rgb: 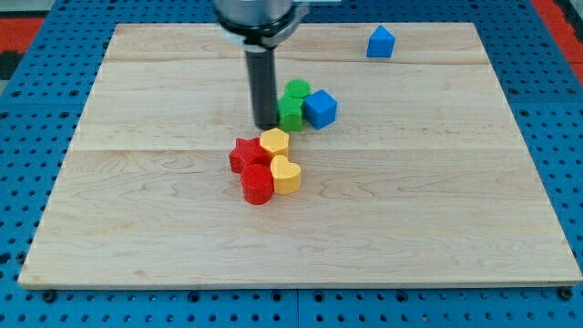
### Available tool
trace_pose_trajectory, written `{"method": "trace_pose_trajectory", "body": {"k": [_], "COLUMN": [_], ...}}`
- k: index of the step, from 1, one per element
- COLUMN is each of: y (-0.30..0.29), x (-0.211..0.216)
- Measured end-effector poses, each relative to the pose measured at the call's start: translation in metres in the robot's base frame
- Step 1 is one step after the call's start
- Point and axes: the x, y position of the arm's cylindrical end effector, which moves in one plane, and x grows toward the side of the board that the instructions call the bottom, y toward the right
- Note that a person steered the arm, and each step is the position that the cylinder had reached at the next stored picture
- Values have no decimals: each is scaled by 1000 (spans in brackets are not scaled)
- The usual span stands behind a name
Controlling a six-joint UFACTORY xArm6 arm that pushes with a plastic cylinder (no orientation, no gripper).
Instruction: Move your arm left to the blue triangle
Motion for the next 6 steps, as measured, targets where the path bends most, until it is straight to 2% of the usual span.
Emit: {"method": "trace_pose_trajectory", "body": {"k": [1, 2, 3, 4, 5, 6], "y": [20, -3, -30, -26, 19, 70], "x": [-4, -4, -48, -115, -156, -166]}}
